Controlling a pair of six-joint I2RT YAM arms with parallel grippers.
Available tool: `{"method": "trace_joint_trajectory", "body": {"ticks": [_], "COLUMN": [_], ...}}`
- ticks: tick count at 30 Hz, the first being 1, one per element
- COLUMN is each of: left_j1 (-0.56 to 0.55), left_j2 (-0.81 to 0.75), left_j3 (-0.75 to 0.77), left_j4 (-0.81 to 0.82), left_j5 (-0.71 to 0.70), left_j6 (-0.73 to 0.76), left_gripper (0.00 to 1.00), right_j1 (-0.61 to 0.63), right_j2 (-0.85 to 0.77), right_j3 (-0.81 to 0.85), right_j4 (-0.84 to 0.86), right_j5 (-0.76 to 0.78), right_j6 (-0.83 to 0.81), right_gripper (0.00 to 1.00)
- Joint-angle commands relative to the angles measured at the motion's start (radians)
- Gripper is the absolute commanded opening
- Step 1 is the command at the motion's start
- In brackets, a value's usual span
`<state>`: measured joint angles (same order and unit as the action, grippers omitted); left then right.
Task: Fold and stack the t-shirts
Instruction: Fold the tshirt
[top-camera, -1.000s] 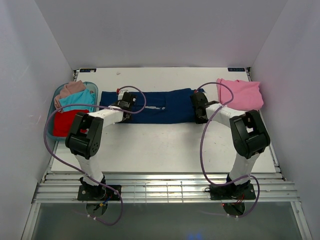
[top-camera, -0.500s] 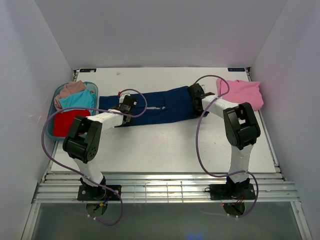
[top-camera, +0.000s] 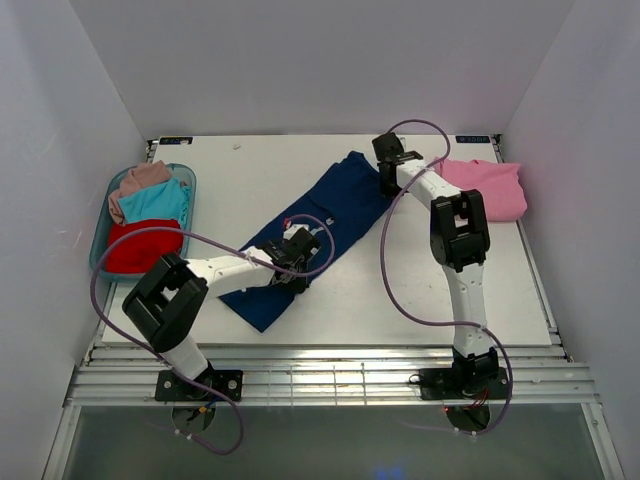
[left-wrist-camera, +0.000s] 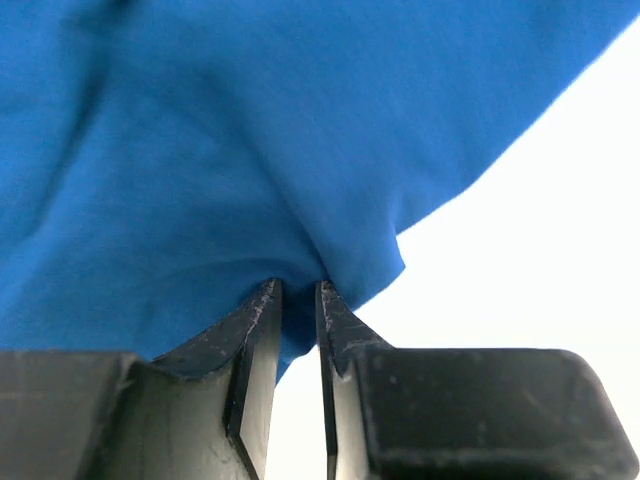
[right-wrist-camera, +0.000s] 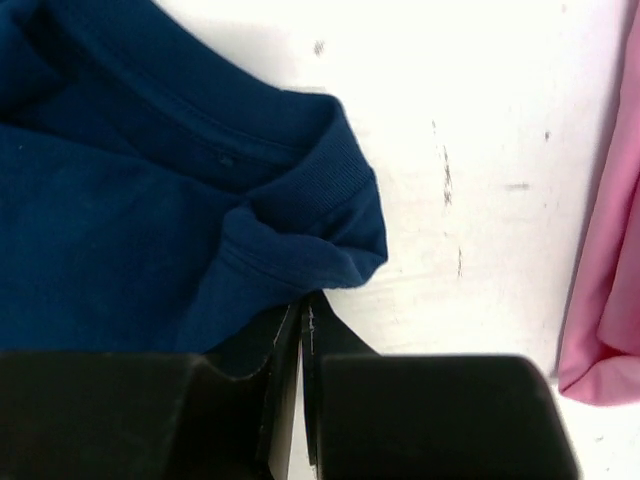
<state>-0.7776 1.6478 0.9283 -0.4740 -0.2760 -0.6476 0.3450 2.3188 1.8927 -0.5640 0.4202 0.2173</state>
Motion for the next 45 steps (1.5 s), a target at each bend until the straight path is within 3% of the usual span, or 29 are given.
{"method": "trace_joint_trajectory", "body": {"ticks": [1, 3, 7, 12, 18, 23, 29, 38, 45], "left_j1": [-0.058, -0.092, -0.124, -0.114, -0.075, -0.074, -0.074, -0.092, -0.095], "left_j2": [0.0, -0.009, -0.022, 0.026, 0.093, 0.063, -0.075, -0.16, -0.1], "left_j3": [0.0, 0.03, 0.147, 0.402, 0.53, 0.433, 0.247, 0.129, 0.012], "left_j4": [-0.109, -0.103, -0.104, -0.123, -0.149, -0.267, -0.305, -0.344, -0.287], "left_j5": [0.158, 0.198, 0.201, 0.081, -0.02, -0.138, -0.098, -0.02, 0.004], "left_j6": [-0.064, -0.063, -0.035, 0.057, 0.15, 0.154, 0.086, 0.031, 0.039], "left_gripper": [0.3, 0.3, 0.31, 0.34, 0.34, 0.29, 0.17, 0.16, 0.15], "right_j1": [-0.001, -0.003, -0.001, 0.0, 0.011, 0.026, 0.035, 0.035, 0.035], "right_j2": [0.04, 0.019, -0.108, -0.35, -0.458, -0.365, -0.262, -0.164, -0.085], "right_j3": [0.143, 0.167, 0.054, -0.2, -0.282, -0.251, -0.224, -0.19, -0.139], "right_j4": [-0.072, -0.071, -0.011, 0.102, 0.118, 0.092, 0.105, 0.093, 0.072], "right_j5": [-0.023, -0.021, -0.03, -0.125, -0.286, -0.399, -0.409, -0.387, -0.34], "right_j6": [-0.01, -0.01, -0.01, -0.012, 0.017, 0.033, 0.053, 0.044, 0.031], "right_gripper": [0.08, 0.08, 0.08, 0.08, 0.08, 0.08, 0.08, 0.08, 0.08]}}
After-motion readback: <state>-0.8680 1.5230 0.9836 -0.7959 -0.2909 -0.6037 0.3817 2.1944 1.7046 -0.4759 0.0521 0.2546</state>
